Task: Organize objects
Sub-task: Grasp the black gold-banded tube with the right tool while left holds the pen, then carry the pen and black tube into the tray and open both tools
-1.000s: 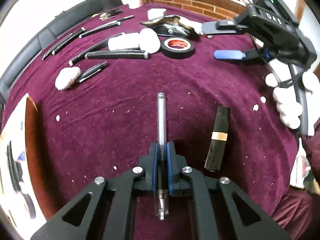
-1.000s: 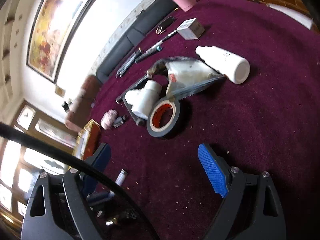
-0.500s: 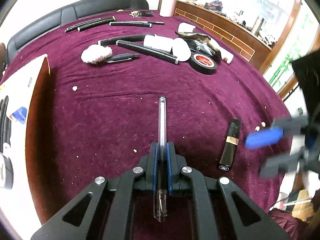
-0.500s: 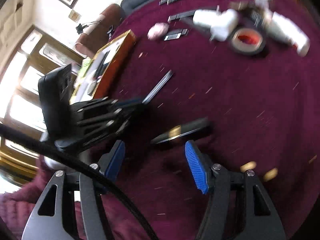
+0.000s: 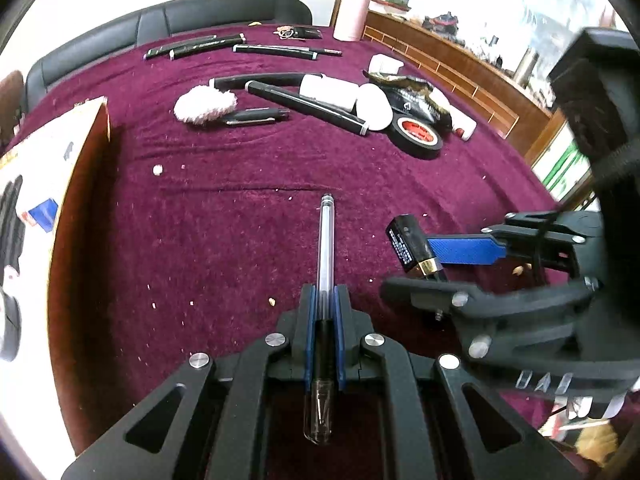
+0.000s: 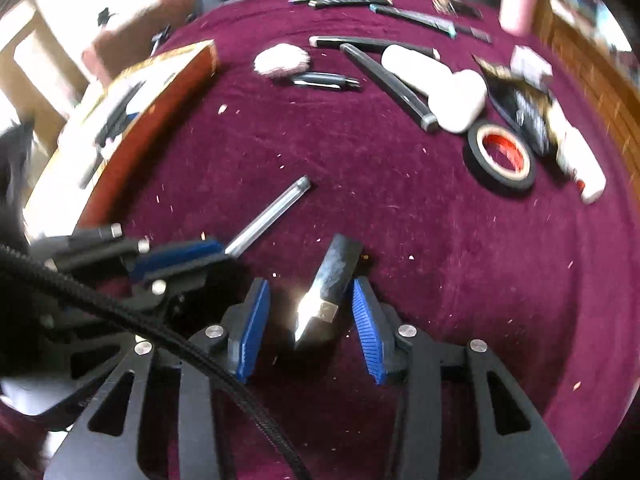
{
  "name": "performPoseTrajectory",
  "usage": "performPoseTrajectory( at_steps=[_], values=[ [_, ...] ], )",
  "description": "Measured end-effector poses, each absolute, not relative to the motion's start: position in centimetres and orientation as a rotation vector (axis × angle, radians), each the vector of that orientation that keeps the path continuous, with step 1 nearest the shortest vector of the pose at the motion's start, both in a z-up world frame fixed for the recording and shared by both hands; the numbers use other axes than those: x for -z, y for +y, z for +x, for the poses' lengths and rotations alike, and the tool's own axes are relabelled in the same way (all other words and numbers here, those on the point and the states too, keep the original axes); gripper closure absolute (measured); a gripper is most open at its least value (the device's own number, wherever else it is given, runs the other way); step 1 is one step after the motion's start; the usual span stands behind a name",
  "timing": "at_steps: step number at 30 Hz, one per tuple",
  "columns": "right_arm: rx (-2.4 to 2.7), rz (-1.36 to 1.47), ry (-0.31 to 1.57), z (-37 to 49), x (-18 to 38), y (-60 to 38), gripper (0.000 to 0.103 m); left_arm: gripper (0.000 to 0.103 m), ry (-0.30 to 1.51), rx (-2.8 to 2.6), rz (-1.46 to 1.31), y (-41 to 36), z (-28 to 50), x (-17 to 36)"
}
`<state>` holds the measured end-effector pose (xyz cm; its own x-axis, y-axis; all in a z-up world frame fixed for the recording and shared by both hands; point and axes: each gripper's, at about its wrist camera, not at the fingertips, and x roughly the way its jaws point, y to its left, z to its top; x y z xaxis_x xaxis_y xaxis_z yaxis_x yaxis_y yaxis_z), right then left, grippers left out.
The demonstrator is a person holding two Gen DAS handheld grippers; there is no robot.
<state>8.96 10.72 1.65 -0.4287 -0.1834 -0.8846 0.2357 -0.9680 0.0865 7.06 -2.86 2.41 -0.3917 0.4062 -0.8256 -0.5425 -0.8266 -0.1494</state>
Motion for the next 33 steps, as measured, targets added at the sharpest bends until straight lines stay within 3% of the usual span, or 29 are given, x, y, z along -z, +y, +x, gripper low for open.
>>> performPoseTrajectory(
  at_steps=[7,9,14,15,17,22,25,27,28,33],
  values=[
    [2.520,1.398,0.176,10.0,-1.7,10.4,0.075,0.096,0.280,-2.253,-1.227,-1.2,6.7,-2.3],
    [2.511,1.395,0.177,10.1,-1.9,10.6,0.087,0.097,0.240,-2.238,-1.237,-1.8,6.6,-2.3],
    [2.467,1.389,0.099,9.9,-1.6,11.0,0.087,0.096,0.165,-2.214,-1.219,-3.5,7.1,-2.7],
    [2.465,1.387,0.086,9.8,-1.6,11.2,0.087,0.092,0.181,-2.221,-1.203,-3.6,7.3,-2.8],
    [2.467,1.386,0.080,10.0,-1.5,11.1,0.087,0.056,0.287,-2.243,-1.240,-3.2,7.3,-2.4],
    [2.470,1.379,0.073,10.1,-1.4,11.2,0.086,0.043,0.429,-2.230,-1.213,-1.4,8.1,-2.1],
    [2.469,1.381,0.035,10.0,-1.5,11.6,0.086,0.045,0.426,-2.231,-1.219,-1.3,7.9,-2.1],
    [2.479,1.380,0.093,10.2,-1.5,11.0,0.087,0.068,0.441,-2.218,-1.206,-1.2,7.9,-2.2],
    [2.480,1.380,0.131,10.3,-1.6,10.7,0.087,0.097,0.447,-2.202,-1.205,-1.1,8.0,-2.4],
    [2.439,1.354,0.084,10.5,-2.1,10.6,0.087,0.097,0.399,-2.193,-1.222,-2.2,7.8,-2.8]
  ],
)
